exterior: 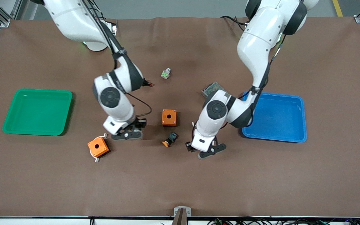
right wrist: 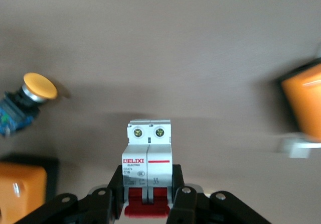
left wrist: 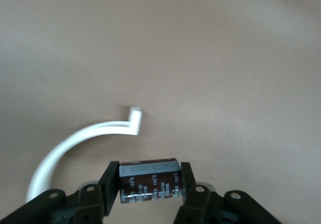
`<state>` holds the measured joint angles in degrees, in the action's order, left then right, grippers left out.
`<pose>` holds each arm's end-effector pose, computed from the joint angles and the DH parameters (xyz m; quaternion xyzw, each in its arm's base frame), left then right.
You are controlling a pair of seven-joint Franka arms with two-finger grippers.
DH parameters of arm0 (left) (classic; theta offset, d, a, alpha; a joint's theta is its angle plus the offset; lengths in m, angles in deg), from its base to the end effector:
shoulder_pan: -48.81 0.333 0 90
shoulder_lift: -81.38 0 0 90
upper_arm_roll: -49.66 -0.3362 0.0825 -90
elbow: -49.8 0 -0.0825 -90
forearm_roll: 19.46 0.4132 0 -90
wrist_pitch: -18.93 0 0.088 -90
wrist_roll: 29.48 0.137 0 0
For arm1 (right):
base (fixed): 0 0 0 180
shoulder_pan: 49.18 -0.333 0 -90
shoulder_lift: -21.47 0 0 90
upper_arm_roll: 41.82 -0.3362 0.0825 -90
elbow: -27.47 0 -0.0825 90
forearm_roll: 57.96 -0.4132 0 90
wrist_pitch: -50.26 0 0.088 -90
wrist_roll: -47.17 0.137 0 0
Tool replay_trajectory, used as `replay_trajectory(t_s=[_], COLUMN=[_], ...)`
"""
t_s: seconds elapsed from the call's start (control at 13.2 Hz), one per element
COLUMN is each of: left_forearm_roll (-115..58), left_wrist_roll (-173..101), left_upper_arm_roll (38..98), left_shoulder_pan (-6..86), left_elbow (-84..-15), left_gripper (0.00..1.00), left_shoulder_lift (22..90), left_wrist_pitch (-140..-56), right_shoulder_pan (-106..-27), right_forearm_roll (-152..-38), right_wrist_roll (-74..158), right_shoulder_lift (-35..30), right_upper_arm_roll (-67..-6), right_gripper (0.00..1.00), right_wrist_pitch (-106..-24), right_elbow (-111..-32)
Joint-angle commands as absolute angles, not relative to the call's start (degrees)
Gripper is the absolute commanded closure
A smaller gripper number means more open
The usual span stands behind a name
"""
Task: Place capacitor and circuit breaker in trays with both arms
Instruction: 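Carry the breaker to the green tray while the left gripper carries the capacitor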
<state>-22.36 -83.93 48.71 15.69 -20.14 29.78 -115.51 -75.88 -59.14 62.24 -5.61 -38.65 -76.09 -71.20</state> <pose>0.6966 -0.4447 0.2175 0.9725 0.2035 0.0723 0.0872 0.6397 0.2831 0.2847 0.9975 0.0708 0.0067 0.0021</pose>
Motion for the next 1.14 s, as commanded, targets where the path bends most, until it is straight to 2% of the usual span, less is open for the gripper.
replay_trajectory(t_s=[0.0,0.08,0.23,0.3,0.45,0.61,0.76,1.06], left_forearm_roll=[-23.2,-23.4,-23.4,-23.3,-23.1,-22.8,-22.6,-22.4], left_wrist_roll=[-80.5,-78.2,-71.3,-66.7,-57.9,-48.6,-41.2,-34.6], left_upper_arm_roll=[49.5,51.0,54.8,55.9,56.2,56.2,56.1,56.0], left_shoulder_pan=[19.2,21.5,28.6,32.0,36.7,41.7,44.5,47.4], left_elbow=[-23.9,-25.2,-29.1,-31.6,-37.6,-43.1,-45.7,-47.8], left_gripper=[1.0,1.0,1.0,1.0,1.0,1.0,1.0,0.98], left_shoulder_lift=[35.4,37.4,42.3,45.0,48.3,49.7,48.8,45.5], left_wrist_pitch=[-107.3,-103.8,-96.0,-91.6,-88.1,-88.1,-88.0,-88.0], right_shoulder_pan=[-68.6,-66.9,-61.9,-58.4,-51.4,-41.8,-34.2,-27.3], right_forearm_roll=[-59.0,-58.8,-58.0,-58.0,-58.0,-58.0,-57.8,-58.0], right_wrist_roll=[53.2,51.6,43.7,40.8,32.7,18.2,8.0,-1.1], right_shoulder_lift=[6.9,10.2,16.8,18.6,20.6,20.3,18.6,12.3], right_upper_arm_roll=[-39.1,-39.1,-39.0,-39.1,-39.1,-39.1,-39.1,-39.1], right_gripper=[0.96,0.96,0.98,0.99,0.99,0.99,0.99,0.98], right_wrist_pitch=[-65.6,-63.1,-63.0,-62.9,-62.8,-63.2,-64.3,-68.6], right_elbow=[-74.6,-76.4,-82.4,-84.0,-85.9,-86.3,-86.3,-86.3])
